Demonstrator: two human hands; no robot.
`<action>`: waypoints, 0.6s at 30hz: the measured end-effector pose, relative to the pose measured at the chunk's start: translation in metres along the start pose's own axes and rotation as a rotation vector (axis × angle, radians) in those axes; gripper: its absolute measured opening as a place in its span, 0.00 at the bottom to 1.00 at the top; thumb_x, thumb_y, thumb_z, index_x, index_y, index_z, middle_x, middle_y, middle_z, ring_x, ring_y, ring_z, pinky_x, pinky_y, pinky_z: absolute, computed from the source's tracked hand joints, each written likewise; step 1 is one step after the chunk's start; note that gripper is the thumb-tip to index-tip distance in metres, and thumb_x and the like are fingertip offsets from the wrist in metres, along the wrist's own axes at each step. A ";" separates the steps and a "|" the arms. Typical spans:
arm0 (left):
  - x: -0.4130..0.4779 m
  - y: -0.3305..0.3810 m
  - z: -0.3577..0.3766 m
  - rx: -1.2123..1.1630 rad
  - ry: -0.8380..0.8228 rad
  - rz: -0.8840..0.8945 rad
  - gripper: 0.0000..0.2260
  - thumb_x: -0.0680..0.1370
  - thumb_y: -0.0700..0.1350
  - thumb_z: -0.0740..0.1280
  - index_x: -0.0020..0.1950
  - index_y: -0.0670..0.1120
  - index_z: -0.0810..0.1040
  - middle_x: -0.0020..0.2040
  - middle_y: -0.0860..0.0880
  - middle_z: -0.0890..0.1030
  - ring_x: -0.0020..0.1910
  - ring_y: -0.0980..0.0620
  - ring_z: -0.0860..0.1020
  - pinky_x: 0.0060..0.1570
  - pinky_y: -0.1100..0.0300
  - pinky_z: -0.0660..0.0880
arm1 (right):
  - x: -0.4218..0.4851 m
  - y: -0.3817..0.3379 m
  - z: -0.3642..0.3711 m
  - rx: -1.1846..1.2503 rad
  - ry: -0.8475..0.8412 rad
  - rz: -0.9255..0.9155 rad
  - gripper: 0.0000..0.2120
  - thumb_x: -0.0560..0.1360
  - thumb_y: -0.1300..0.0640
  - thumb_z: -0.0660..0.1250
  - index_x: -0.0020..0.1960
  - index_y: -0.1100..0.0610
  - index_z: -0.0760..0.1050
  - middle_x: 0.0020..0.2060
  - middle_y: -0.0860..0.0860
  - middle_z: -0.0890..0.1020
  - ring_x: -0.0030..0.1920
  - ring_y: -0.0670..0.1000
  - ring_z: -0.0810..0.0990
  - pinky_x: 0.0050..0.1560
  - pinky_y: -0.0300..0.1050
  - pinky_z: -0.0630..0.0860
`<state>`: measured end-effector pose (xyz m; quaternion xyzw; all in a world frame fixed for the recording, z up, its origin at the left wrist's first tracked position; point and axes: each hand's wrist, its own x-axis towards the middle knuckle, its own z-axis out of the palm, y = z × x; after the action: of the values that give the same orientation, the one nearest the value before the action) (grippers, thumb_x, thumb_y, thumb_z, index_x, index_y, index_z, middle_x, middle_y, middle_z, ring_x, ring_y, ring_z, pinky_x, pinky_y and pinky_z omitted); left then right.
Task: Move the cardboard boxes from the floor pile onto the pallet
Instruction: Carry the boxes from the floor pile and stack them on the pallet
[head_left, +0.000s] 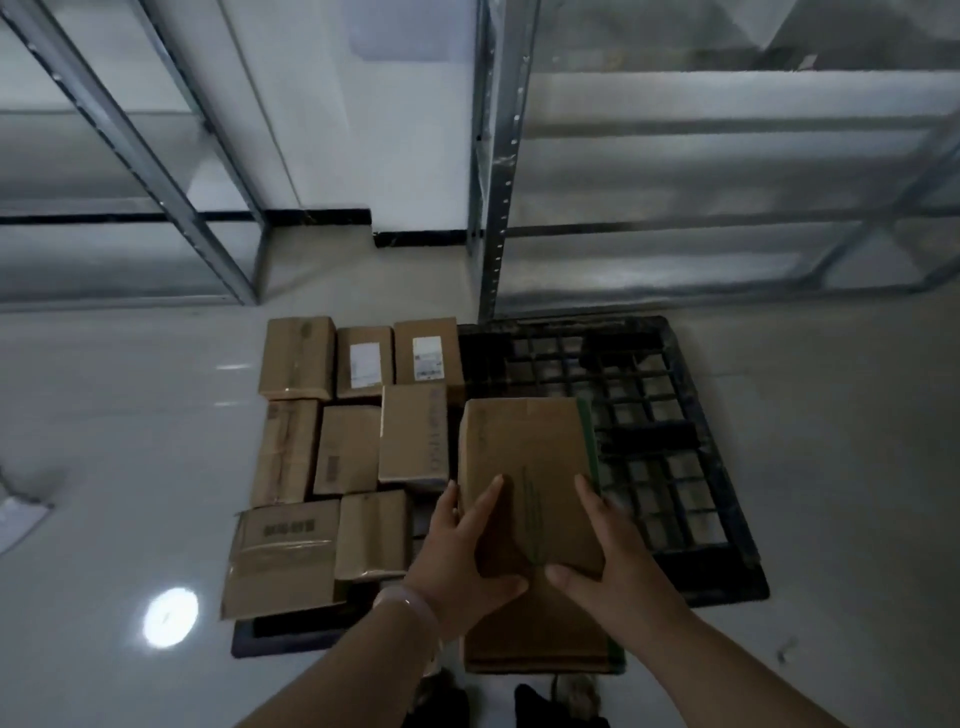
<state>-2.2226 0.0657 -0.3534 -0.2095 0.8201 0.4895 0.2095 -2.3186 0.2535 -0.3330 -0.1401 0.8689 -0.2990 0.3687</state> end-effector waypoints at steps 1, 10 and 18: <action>0.009 -0.010 0.006 -0.011 0.011 -0.023 0.46 0.71 0.55 0.75 0.64 0.80 0.40 0.77 0.59 0.36 0.78 0.47 0.50 0.73 0.52 0.60 | 0.014 0.007 0.007 -0.009 -0.022 0.015 0.47 0.73 0.41 0.72 0.60 0.16 0.33 0.77 0.41 0.50 0.76 0.49 0.57 0.73 0.54 0.64; 0.080 -0.102 0.073 -0.077 0.055 -0.204 0.46 0.72 0.54 0.74 0.63 0.80 0.37 0.76 0.60 0.37 0.77 0.47 0.52 0.74 0.51 0.60 | 0.112 0.086 0.080 -0.084 -0.198 0.051 0.49 0.73 0.40 0.71 0.61 0.21 0.28 0.78 0.40 0.45 0.78 0.49 0.52 0.75 0.51 0.61; 0.166 -0.176 0.116 -0.064 0.085 -0.218 0.48 0.71 0.52 0.73 0.60 0.82 0.34 0.76 0.59 0.34 0.78 0.47 0.51 0.73 0.49 0.62 | 0.204 0.154 0.133 -0.063 -0.201 0.095 0.50 0.73 0.42 0.73 0.69 0.25 0.32 0.77 0.38 0.48 0.77 0.47 0.54 0.75 0.50 0.60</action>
<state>-2.2467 0.0699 -0.6211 -0.3248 0.7847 0.4802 0.2197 -2.3661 0.2241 -0.6152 -0.1397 0.8422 -0.2385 0.4630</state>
